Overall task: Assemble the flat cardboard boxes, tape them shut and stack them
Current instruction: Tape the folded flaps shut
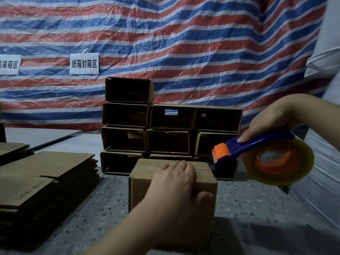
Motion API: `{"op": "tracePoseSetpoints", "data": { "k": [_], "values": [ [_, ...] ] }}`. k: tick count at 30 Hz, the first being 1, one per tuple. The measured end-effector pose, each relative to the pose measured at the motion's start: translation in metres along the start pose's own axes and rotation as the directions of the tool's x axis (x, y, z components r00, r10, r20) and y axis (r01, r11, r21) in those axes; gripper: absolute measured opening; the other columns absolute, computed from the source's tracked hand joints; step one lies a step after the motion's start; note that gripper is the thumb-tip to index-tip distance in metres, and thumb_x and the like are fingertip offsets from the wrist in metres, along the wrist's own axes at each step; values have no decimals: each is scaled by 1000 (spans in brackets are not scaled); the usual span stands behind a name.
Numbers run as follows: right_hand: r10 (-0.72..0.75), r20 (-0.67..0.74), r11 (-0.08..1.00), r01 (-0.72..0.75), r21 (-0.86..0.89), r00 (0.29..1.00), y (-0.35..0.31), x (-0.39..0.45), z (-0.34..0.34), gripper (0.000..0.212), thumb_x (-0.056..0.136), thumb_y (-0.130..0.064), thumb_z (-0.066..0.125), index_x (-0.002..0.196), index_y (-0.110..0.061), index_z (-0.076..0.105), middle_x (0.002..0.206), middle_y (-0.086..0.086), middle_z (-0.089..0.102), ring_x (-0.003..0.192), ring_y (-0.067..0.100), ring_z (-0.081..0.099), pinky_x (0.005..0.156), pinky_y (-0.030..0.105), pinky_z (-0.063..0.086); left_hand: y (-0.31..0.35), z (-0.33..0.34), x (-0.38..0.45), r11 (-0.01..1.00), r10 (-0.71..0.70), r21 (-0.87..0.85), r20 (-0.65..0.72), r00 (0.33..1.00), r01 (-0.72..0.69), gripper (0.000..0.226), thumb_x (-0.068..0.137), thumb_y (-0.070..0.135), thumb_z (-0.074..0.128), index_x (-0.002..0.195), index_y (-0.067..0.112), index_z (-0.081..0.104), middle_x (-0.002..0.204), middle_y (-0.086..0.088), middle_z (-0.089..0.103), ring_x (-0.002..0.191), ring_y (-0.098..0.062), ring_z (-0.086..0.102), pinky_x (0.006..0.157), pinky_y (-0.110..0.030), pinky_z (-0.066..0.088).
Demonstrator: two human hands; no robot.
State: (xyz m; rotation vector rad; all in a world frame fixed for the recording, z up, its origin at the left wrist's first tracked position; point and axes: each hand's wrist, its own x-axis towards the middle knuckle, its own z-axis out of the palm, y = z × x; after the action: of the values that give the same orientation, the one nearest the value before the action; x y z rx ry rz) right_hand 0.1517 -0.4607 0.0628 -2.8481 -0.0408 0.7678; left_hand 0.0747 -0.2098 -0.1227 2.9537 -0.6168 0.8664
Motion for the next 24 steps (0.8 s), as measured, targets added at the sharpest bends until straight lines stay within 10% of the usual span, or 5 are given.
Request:
{"op": "tracePoseSetpoints", "data": {
  "k": [8, 24],
  "values": [
    [12, 52, 1000, -13, 16, 999, 3, 14, 22, 77, 66, -69, 72, 117, -11, 73, 98, 8, 75, 86, 20, 70, 85, 33, 54, 8, -13, 10, 1000, -23, -1, 79, 997, 23, 96, 82, 82, 39, 154, 26, 10, 142, -2, 50, 129, -23, 47, 107, -41, 37],
    [-75, 55, 980, 63, 191, 996, 47, 2, 15, 74, 68, -68, 76, 118, -14, 68, 95, 8, 76, 79, 17, 71, 71, 28, 55, 30, -6, 17, 998, 38, -52, 63, 997, -35, 85, 89, 73, 41, 152, 20, 25, 159, -1, 29, 146, -20, 26, 118, -36, 22]
  ]
}}
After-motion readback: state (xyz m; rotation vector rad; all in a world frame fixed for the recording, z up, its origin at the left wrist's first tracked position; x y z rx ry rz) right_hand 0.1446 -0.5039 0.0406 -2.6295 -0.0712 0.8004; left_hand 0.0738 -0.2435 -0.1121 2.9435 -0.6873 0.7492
